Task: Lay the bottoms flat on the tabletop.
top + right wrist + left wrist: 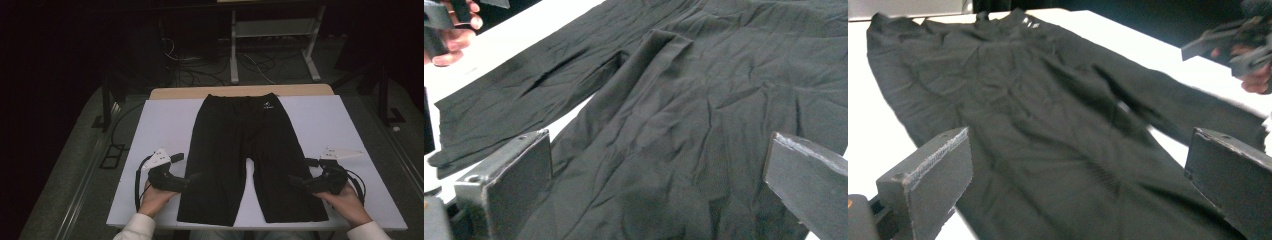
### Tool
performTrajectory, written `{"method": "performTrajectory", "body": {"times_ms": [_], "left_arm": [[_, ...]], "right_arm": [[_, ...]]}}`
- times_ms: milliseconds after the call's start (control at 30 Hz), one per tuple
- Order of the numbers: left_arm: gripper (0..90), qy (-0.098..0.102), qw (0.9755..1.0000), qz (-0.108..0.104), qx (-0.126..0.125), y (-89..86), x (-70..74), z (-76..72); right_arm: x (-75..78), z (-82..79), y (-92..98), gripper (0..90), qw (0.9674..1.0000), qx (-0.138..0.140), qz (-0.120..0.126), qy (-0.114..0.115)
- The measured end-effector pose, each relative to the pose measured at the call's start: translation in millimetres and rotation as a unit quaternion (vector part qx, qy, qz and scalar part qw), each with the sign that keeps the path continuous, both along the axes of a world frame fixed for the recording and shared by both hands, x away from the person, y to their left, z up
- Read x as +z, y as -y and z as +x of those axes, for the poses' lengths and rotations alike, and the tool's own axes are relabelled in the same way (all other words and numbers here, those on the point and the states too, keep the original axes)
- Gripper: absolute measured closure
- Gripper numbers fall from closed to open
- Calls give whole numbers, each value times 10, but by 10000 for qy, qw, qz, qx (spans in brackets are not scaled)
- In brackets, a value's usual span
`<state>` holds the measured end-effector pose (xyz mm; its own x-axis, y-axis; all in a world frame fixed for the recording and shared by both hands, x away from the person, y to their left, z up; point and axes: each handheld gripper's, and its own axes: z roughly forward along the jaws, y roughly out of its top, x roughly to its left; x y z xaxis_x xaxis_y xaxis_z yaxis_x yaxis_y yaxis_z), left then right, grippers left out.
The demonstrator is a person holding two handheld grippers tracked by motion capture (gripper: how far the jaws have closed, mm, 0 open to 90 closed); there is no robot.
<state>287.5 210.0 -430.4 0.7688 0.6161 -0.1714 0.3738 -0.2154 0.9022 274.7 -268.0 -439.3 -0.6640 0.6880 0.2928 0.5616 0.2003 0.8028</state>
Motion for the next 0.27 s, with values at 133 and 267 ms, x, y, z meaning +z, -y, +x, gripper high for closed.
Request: {"method": "performTrajectory", "body": {"times_ms": [133, 267], "left_arm": [[0, 26, 9994, 352, -41, 16, -49, -3], [0, -36, 9994, 318, -90, 32, -62, -12]], "right_arm": [[-23, -46, -11, 0, 9998, -59, -160, 120], [-31, -85, -1, 0, 9992, -57, -311, 241]]}}
